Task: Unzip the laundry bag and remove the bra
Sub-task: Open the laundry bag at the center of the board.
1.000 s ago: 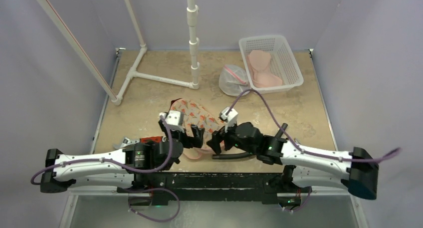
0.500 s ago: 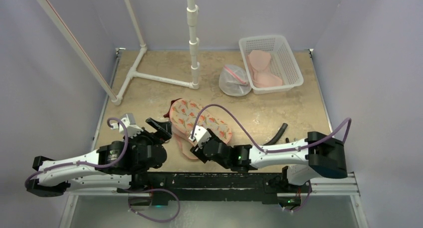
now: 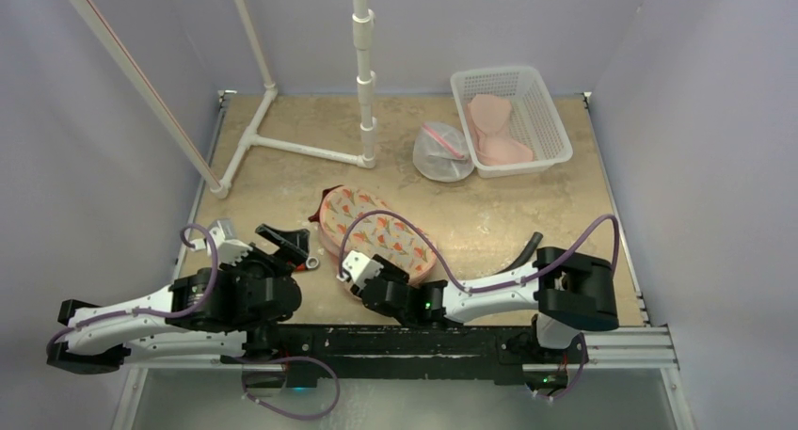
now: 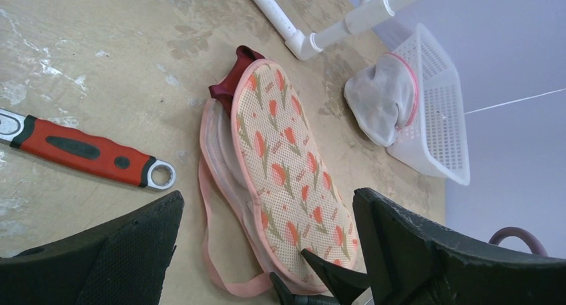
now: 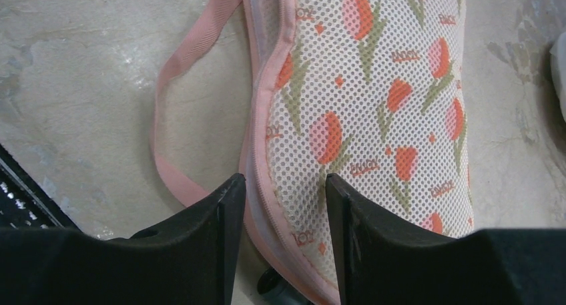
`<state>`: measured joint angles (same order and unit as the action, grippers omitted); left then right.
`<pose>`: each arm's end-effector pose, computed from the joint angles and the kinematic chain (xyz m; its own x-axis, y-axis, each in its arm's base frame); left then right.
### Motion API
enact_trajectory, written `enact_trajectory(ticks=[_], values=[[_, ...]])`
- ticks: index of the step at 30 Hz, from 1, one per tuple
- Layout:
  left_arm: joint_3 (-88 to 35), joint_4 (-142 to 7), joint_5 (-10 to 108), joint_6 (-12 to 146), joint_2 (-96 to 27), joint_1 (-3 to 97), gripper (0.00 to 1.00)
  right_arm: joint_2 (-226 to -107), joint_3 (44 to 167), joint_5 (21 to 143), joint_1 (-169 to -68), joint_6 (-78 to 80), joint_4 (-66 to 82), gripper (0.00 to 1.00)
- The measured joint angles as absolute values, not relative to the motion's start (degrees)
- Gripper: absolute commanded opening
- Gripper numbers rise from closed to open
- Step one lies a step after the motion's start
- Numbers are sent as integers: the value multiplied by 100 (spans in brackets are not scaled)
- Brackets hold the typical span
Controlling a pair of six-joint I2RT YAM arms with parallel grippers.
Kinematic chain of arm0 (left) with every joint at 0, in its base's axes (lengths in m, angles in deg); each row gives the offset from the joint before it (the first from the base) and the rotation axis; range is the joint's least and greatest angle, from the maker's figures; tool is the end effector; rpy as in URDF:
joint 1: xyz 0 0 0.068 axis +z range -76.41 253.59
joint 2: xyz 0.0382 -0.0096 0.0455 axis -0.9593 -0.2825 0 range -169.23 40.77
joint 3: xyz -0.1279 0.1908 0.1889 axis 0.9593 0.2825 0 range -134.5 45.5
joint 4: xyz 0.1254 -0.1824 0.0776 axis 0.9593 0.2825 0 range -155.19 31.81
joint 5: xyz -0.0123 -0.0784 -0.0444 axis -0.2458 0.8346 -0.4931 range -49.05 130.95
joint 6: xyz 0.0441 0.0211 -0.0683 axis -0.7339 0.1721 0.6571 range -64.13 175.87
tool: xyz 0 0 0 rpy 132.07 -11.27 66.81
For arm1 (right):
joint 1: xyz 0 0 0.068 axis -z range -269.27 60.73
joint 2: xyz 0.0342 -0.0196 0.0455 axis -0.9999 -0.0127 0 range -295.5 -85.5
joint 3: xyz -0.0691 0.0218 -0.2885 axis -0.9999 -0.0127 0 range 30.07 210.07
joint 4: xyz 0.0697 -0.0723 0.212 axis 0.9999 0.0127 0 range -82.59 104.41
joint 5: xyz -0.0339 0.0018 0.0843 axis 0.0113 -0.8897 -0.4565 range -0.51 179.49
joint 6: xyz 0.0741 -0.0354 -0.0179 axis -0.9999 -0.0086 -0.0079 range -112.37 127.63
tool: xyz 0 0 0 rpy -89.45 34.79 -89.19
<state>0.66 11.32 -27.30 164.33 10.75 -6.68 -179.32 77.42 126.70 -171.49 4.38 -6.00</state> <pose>0.0692 0.0006 0.2824 -0.2289 -0.7460 -0.6254 -0.2331 0.6658 -0.7088 0.0905 0.3336 0.2145 -0.1146 -0.5050 -0.8555 -0.7151 0.6396 -0.2818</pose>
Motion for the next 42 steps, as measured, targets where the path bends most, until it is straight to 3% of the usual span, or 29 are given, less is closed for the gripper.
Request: enact_trajectory(ticks=[7,13,24,32,42], values=[[127,1187,-2730,16477,1075,-668,94,-17921,7786,12908,-17149,403,-541,26],[127,1187,-2743,16473,1079,-668,92,-17663,7786,12917,-17149,325,-486,0],[121,1167,-2824,16313,1176,-668,89,-16802,7720,12303,-16926,-185,-449,0],[-238,1019,-3053,15596,1503,-666,89,-15303,6669,10729,-14939,-1310,-967,0],[110,-120,-2981,14270,1575,-666,89,-14066,5104,9562,-13698,-2567,-1454,0]])
